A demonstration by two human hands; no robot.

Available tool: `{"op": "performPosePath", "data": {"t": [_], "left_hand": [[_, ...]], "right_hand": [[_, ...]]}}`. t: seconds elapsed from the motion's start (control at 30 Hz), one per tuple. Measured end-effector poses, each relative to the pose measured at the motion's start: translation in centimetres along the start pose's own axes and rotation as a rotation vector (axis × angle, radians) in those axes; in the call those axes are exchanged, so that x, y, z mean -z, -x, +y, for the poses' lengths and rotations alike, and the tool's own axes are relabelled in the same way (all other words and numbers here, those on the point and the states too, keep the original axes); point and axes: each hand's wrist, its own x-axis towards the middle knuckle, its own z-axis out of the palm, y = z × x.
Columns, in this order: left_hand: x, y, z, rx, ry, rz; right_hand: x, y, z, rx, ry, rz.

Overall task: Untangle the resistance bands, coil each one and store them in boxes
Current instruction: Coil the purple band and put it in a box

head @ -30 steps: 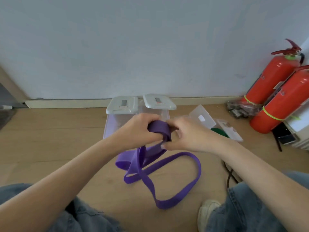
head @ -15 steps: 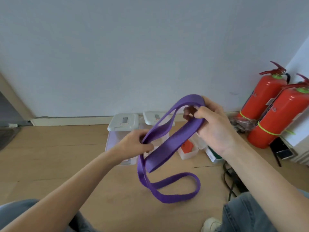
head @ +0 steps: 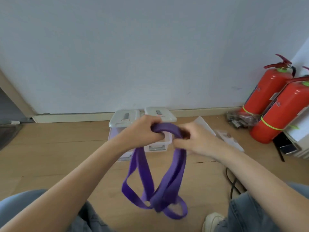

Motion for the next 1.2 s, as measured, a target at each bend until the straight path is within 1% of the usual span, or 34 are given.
{"op": "performPosePath", "data": {"t": [0.03,0.07,0.13,0.17,0.2,0.23,0.27,0.3,0.33,0.37,0.4,0.43,0.5,0.53,0.57,0.6,0.67,0.73,0.8,0.87,0.9,0.93,0.97,1.0,1.03,1.1,1.13,1.17,1.2], "left_hand": [[-0.5,0.3,-1.1,0.016,-0.012,0.019],[-1.5,0.8,-2.3,0.039,-0.014,0.008],[-3.9,2.4,-4.2,0.110,-0.024,-0.083],[-4.9,3.1,-5.0,0.149,-0.002,-0.130],[-5.5,3.5,-5.8,0.172,0.014,-0.157],[-5.3,3.5,-6.1,0.188,-0.007,-0.164],[-4.6,3.1,-6.3,0.196,-0.038,-0.144],[-3.5,2.7,-6.1,0.209,-0.032,-0.085],[-2.1,2.1,-5.8,0.235,0.047,0.010],[-0.8,1.7,-4.9,0.229,0.144,0.102],[0.2,1.3,-3.9,0.189,0.207,0.173],[0.7,1.1,-2.5,0.125,0.179,0.188],[0.1,1.2,-0.2,-0.015,-0.094,0.110],[-0.8,1.3,0.5,-0.085,-0.225,0.082],[-1.5,1.3,1.0,-0.115,-0.274,0.081],[-1.8,1.3,1.3,-0.112,-0.256,0.097],[-1.7,1.0,0.8,-0.107,-0.174,0.133],[-1.7,1.2,-0.7,-0.090,-0.102,0.139],[-3.0,2.0,-2.9,-0.014,-0.097,0.079],[-4.8,3.3,-5.2,0.130,-0.097,-0.058],[-5.3,3.8,-6.2,0.175,-0.087,-0.100],[-5.3,4.2,-6.8,0.199,-0.070,-0.095],[-4.8,4.1,-6.8,0.209,-0.061,-0.058],[-4.0,3.8,-6.6,0.218,-0.052,-0.003],[-2.9,3.3,-6.3,0.231,0.004,0.077],[-0.7,2.5,-4.7,0.203,0.199,0.218],[-0.2,2.2,-3.8,0.146,0.214,0.231],[-0.2,1.9,-2.7,0.099,0.157,0.203],[-0.8,1.8,-1.5,0.066,0.072,0.143]], "right_hand": [[0.3,0.1,-0.4,0.016,-0.178,0.066],[0.7,0.3,-0.9,0.070,-0.376,0.110],[1.7,0.5,-1.8,0.201,-0.795,0.161],[2.0,0.5,-1.8,0.231,-0.932,0.187],[2.3,0.4,-1.8,0.231,-0.962,0.210],[2.5,0.3,-1.7,0.198,-0.883,0.242],[2.7,0.3,-1.2,0.127,-0.694,0.266],[3.1,0.2,-0.4,0.029,-0.445,0.256],[3.4,0.3,0.5,-0.101,-0.176,0.182],[3.5,0.4,1.4,-0.221,0.069,0.041],[3.5,0.7,2.1,-0.299,0.231,-0.104],[3.1,0.8,2.4,-0.310,0.287,-0.193],[1.7,0.9,1.7,-0.211,0.177,-0.242],[0.8,0.6,1.5,-0.154,0.096,-0.225],[-0.1,0.3,1.2,-0.088,0.051,-0.189],[-1.0,0.0,1.0,-0.015,0.049,-0.150],[-1.7,-0.1,0.4,0.090,0.088,-0.022],[-1.3,-0.1,-0.2,0.103,0.001,0.086],[-0.3,0.1,-1.1,0.132,-0.244,0.157],[1.3,0.1,-1.6,0.178,-0.632,0.211],[2.1,0.0,-1.4,0.203,-0.728,0.246],[2.7,0.0,-1.2,0.200,-0.722,0.276],[3.2,-0.1,-0.8,0.153,-0.619,0.291],[3.4,-0.1,0.0,0.062,-0.421,0.279],[3.6,0.0,0.9,-0.049,-0.169,0.205],[3.5,0.5,2.3,-0.322,0.282,-0.124],[3.0,0.7,2.9,-0.403,0.423,-0.271],[2.3,0.9,3.1,-0.395,0.441,-0.340],[1.5,0.9,2.8,-0.325,0.369,-0.336]]}}
